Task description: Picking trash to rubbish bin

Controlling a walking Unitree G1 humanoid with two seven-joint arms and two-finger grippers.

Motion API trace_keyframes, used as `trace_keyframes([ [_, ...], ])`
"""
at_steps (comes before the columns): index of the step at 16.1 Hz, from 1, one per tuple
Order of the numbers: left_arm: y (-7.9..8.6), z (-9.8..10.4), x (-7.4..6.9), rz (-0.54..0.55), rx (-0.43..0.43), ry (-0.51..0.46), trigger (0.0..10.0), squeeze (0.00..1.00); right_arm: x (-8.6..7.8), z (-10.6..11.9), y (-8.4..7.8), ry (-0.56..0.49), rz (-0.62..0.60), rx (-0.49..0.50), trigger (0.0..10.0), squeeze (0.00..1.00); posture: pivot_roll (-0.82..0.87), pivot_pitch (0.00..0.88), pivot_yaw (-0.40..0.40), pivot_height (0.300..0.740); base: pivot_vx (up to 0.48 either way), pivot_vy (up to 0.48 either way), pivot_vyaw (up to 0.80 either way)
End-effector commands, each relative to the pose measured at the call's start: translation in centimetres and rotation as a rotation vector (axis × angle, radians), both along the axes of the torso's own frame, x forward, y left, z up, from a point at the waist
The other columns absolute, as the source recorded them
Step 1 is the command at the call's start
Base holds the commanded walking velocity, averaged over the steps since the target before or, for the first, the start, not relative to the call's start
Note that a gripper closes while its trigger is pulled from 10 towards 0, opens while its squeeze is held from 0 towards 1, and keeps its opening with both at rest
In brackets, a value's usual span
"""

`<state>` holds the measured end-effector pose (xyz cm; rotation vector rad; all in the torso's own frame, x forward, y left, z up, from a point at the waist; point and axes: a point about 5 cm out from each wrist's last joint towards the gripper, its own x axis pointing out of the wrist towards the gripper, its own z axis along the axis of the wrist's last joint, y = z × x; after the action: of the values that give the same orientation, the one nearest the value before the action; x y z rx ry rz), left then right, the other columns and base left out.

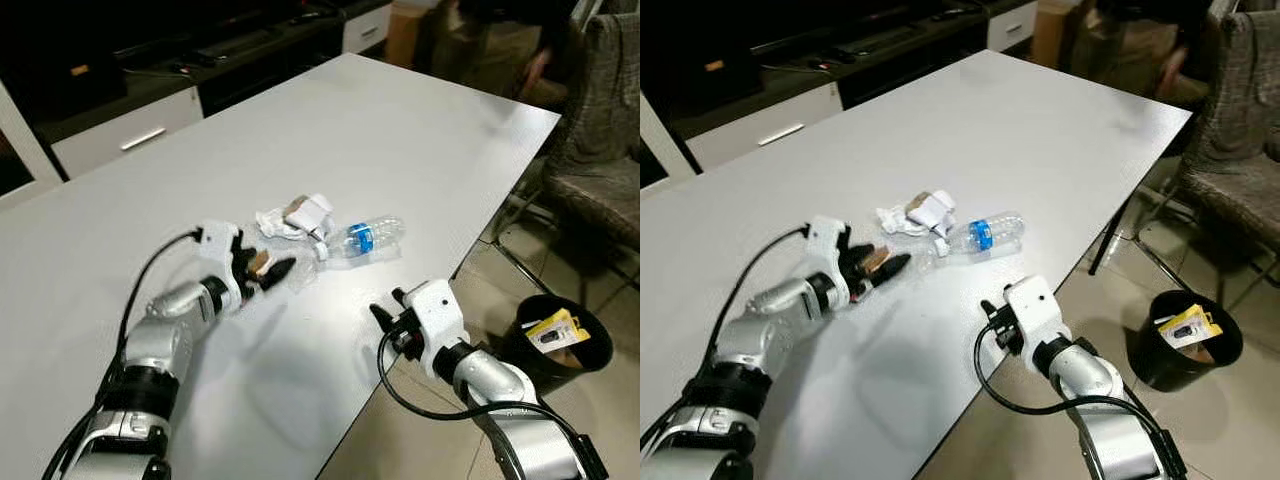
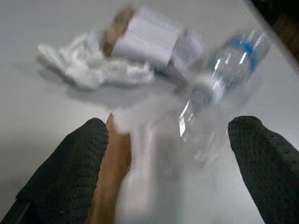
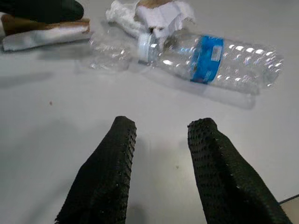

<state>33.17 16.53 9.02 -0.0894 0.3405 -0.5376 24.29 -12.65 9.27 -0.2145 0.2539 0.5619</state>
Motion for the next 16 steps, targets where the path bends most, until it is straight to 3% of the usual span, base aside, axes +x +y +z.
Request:
trace_keyframes([
  [1,0.5,-0.4,0.0,0.008,0.1,-0.002,10.0,1.0,-0.3,0.2,0.5,0.013,0.052,0.02,10.0,0.0,-0.1,0.0,0.012,0.74,0.0,0.0,0.0],
  [3,1.3,-0.8,0.2,0.03,0.227,-0.03,10.0,1.0,-0.7,0.3,0.9,0.021,0.092,0.038,10.0,0.0,-0.1,0.0,0.013,0.74,0.0,0.0,0.0],
  [4,1.4,-0.9,0.3,0.051,0.204,-0.03,10.0,1.0,-0.8,0.4,1.0,0.023,0.107,0.041,10.0,0.0,-0.1,0.0,0.013,0.74,0.0,0.0,0.0],
  [6,0.8,-1.9,-0.2,-0.016,0.21,0.017,10.0,1.0,-1.0,0.3,1.1,0.032,0.114,0.042,10.0,0.0,-0.11,0.0,0.016,0.74,0.0,0.0,0.0],
  [7,0.3,-2.7,-0.7,-0.087,0.228,0.048,10.0,1.0,-1.0,0.3,1.0,0.038,0.12,0.041,10.0,0.0,-0.11,0.0,0.018,0.74,0.0,0.0,0.0],
  [10,0.2,-3.5,-1.1,-0.127,0.286,0.067,9.6,1.0,-1.1,0.2,0.9,0.045,0.129,0.029,10.0,0.0,-0.11,0.0,0.022,0.74,0.0,0.0,0.0],
  [11,0.2,-3.6,-1.1,-0.128,0.302,0.066,3.6,0.0,-1.1,0.2,0.9,0.046,0.129,0.029,10.0,0.0,-0.11,0.0,0.021,0.74,0.0,0.0,0.0],
  [12,0.3,-3.8,-1.1,-0.134,0.321,0.07,0.0,0.0,-1.1,0.1,1.0,0.047,0.13,0.03,10.0,0.0,-0.11,0.0,0.019,0.74,0.0,0.0,0.0],
  [16,0.9,-4.0,-1.3,-0.126,0.321,0.093,0.0,0.0,-1.2,0.1,1.0,0.05,0.141,0.027,10.0,0.0,-0.11,0.0,0.014,0.74,0.0,0.0,0.0],
])
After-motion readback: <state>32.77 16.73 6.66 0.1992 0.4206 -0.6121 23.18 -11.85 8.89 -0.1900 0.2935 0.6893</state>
